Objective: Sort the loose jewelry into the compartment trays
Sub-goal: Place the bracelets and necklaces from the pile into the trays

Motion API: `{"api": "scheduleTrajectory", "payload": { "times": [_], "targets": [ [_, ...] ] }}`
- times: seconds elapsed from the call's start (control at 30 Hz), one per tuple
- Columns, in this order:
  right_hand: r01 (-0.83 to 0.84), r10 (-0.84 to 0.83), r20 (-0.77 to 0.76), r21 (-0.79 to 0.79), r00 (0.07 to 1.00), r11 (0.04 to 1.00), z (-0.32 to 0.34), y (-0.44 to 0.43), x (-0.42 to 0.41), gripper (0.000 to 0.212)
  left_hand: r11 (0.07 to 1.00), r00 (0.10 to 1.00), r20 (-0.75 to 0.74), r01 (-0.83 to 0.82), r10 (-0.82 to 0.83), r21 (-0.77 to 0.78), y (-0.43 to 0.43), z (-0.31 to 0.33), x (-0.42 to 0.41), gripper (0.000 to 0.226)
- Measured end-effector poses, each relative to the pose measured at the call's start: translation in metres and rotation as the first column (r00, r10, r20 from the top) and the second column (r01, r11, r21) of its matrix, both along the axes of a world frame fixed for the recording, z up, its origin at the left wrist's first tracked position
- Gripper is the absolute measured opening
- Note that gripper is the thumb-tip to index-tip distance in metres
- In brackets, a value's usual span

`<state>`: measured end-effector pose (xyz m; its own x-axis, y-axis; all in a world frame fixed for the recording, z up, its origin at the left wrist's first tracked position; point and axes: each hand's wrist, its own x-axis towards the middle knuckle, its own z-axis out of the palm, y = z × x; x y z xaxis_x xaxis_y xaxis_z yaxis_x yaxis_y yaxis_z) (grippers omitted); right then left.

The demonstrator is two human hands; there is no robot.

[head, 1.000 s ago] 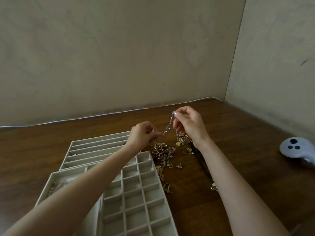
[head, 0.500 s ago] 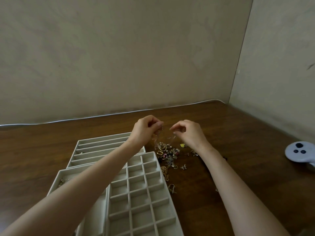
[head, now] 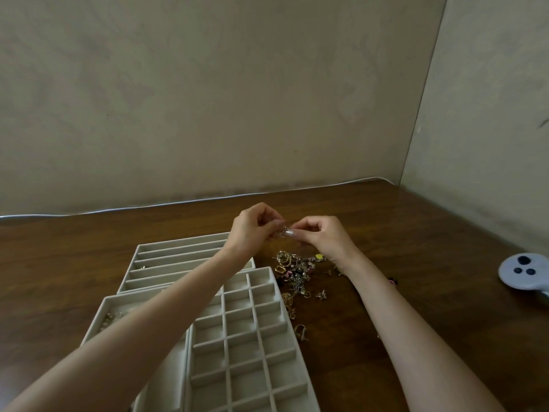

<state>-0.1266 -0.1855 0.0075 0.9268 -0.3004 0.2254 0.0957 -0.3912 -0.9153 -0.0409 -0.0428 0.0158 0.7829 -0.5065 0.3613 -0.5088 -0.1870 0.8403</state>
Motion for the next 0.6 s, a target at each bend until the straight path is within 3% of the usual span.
{"api": "scheduleTrajectory", "payload": {
  "times": [0.13,0.37,0.6],
  "targets": [
    [0.028,-0.028,0.008,0.024,1.000,0.999,0.000,0.000,0.001,0.009,0.999,0.999,0.001,0.043,-0.043,0.015,0.004,0.000,-0.001,0.012],
    [-0.043,0.019,0.080,0.304,0.997,0.952,0.002,0.000,0.001,0.008,1.000,0.998,-0.054,0.026,-0.026,-0.011,0.010,0.005,0.000,0.005],
    [0.017,-0.015,-0.026,0.085,1.000,0.996,0.003,-0.004,-0.004,0.013,0.955,0.976,-0.211,-0.119,0.061,-0.273,0.024,0.018,0.006,0.007]
  ]
}}
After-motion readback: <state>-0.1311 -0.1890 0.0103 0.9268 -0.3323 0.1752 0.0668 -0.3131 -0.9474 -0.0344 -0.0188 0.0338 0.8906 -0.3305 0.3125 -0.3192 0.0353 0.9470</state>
